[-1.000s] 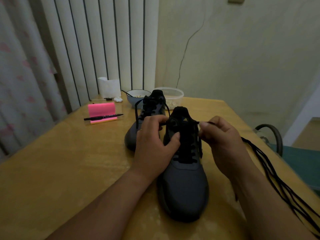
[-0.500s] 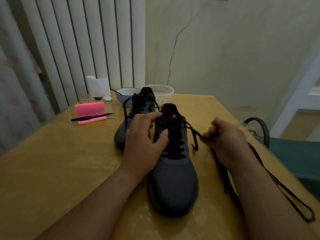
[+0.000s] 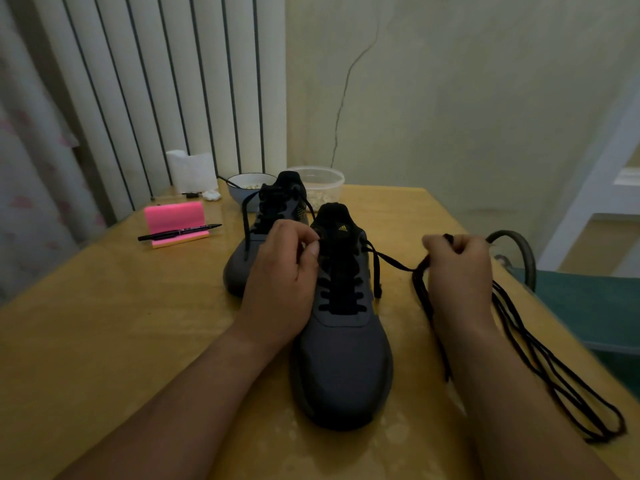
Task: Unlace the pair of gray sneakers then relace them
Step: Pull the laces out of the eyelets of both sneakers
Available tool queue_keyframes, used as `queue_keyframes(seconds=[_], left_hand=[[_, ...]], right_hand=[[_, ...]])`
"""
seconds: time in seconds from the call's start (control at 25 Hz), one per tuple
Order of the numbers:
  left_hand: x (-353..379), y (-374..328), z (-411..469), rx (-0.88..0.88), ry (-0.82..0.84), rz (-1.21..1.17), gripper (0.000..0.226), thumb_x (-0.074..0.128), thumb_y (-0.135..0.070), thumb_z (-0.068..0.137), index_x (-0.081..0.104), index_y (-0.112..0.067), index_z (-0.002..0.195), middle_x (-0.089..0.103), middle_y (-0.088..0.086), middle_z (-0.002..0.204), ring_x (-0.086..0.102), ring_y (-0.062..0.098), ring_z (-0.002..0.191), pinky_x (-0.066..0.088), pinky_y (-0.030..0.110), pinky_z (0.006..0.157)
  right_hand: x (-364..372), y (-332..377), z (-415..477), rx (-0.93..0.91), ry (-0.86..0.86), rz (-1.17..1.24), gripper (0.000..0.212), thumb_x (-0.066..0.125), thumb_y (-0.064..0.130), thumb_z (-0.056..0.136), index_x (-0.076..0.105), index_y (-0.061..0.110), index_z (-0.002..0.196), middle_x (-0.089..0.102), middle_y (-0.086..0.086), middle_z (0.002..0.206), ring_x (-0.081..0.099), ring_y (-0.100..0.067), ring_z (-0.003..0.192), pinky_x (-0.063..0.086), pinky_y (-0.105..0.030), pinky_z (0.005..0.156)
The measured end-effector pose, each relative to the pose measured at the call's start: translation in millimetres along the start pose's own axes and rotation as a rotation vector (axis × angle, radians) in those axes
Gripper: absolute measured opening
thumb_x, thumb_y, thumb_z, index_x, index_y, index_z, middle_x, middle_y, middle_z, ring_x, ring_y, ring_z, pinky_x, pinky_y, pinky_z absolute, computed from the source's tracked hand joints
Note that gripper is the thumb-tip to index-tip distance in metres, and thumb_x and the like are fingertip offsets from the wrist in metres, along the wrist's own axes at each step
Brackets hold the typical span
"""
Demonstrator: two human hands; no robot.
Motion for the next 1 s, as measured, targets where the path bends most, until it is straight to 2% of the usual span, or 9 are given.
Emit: queue_keyframes(seconds=[0.08,0.2,0.28,0.4,0.44,0.52,0.6,0.8,1.0], left_hand=[[0.4,-4.4,1.1,-0.083,0.022,-0.071,0.009,0.051,-0.008,0.107,0.053,-0.017,0.104,0.054,-0.008,0.093,0.055,0.006,0.088,0.043,0.012,0.074],[-0.4,-11.8,3.5,-0.139,0.031,-0.173,0.009,0.047,-0.009,0.109,0.050,-0.017,0.111,0.055,-0.005,0.094,0.056,0.008,0.087,0.047,0.016,0.072],[-3.0,-14.5,2.9,-0.141,0.080,-0.195,0.020,0.049,-0.008,0.108,0.047,-0.021,0.123,0.054,-0.002,0.097,0.056,0.012,0.087,0.048,0.018,0.074],[-5.1,-11.6,0.8,-0.188,0.131,-0.172,0.036,0.058,-0.007,0.102,0.047,-0.025,0.131,0.051,-0.003,0.098,0.055,0.008,0.083,0.045,0.012,0.075],[-5.2,-10.9,-0.1,-0.196,0.109,-0.157,0.033,0.059,-0.008,0.102,0.050,-0.025,0.129,0.051,-0.004,0.098,0.055,0.007,0.085,0.046,0.012,0.075],[-5.5,-10.5,0.6,-0.192,0.047,-0.101,0.021,0.060,-0.013,0.103,0.056,-0.023,0.120,0.053,-0.007,0.102,0.056,0.005,0.091,0.045,0.010,0.077],[-6.4,-9.2,1.6,-0.198,0.033,-0.058,0.013,0.062,-0.012,0.100,0.058,-0.021,0.110,0.052,-0.007,0.104,0.055,0.004,0.090,0.044,0.008,0.075],[-10.7,-2.6,5.2,-0.173,0.033,0.010,0.010,0.061,-0.009,0.099,0.059,-0.019,0.097,0.054,-0.006,0.098,0.054,0.003,0.087,0.042,0.009,0.073],[-14.9,-4.2,7.9,-0.247,0.072,-0.192,0.009,0.059,-0.017,0.102,0.056,-0.025,0.105,0.059,-0.004,0.098,0.059,0.011,0.086,0.050,0.023,0.073]], right_hand=[[-3.0,1.1,0.5,0.046,-0.029,0.115,0.018,0.065,0.034,0.097,0.054,0.021,0.103,0.054,-0.003,0.096,0.052,-0.017,0.083,0.045,-0.036,0.073],[-5.8,0.8,-0.3,-0.142,-0.092,0.001,0.029,0.067,0.026,0.099,0.048,0.019,0.120,0.054,0.003,0.098,0.054,-0.009,0.082,0.044,-0.026,0.068],[-4.6,-2.9,5.3,0.004,0.017,-0.008,0.045,0.069,0.029,0.098,0.044,0.020,0.135,0.059,0.001,0.106,0.063,-0.014,0.092,0.051,-0.031,0.071],[-5.7,-12.5,9.4,0.085,0.126,-0.467,0.067,0.072,0.043,0.095,0.043,0.016,0.148,0.055,-0.009,0.136,0.062,-0.028,0.112,0.052,-0.040,0.087],[-6.4,-13.9,9.0,-0.034,0.069,-0.604,0.055,0.071,0.044,0.095,0.052,0.016,0.138,0.054,-0.009,0.135,0.061,-0.026,0.107,0.048,-0.036,0.082],[-5.4,-6.7,1.7,-0.327,-0.050,-0.594,0.024,0.068,0.039,0.098,0.059,0.018,0.091,0.061,-0.004,0.097,0.053,-0.013,0.076,0.038,-0.030,0.063],[1.2,-3.7,-9.1,-0.459,0.069,-0.395,0.045,0.065,0.039,0.100,0.046,0.015,0.066,0.049,0.000,0.064,0.040,-0.009,0.056,0.031,-0.029,0.052],[28.2,-10.1,-30.8,-0.293,0.538,-0.356,0.047,0.071,0.060,0.089,0.054,0.016,0.085,0.057,0.002,0.073,0.053,-0.008,0.064,0.045,-0.029,0.059],[29.8,-12.9,-28.5,-0.281,0.507,-0.339,0.046,0.075,0.058,0.086,0.050,0.019,0.082,0.052,0.007,0.070,0.046,-0.001,0.056,0.037,-0.014,0.050]])
Point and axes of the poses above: each hand's wrist, its own z-axis towards the middle knuckle, its own x-axis out of the palm, y = z × x, the point moved 1 cm from there along z, towards the middle knuckle
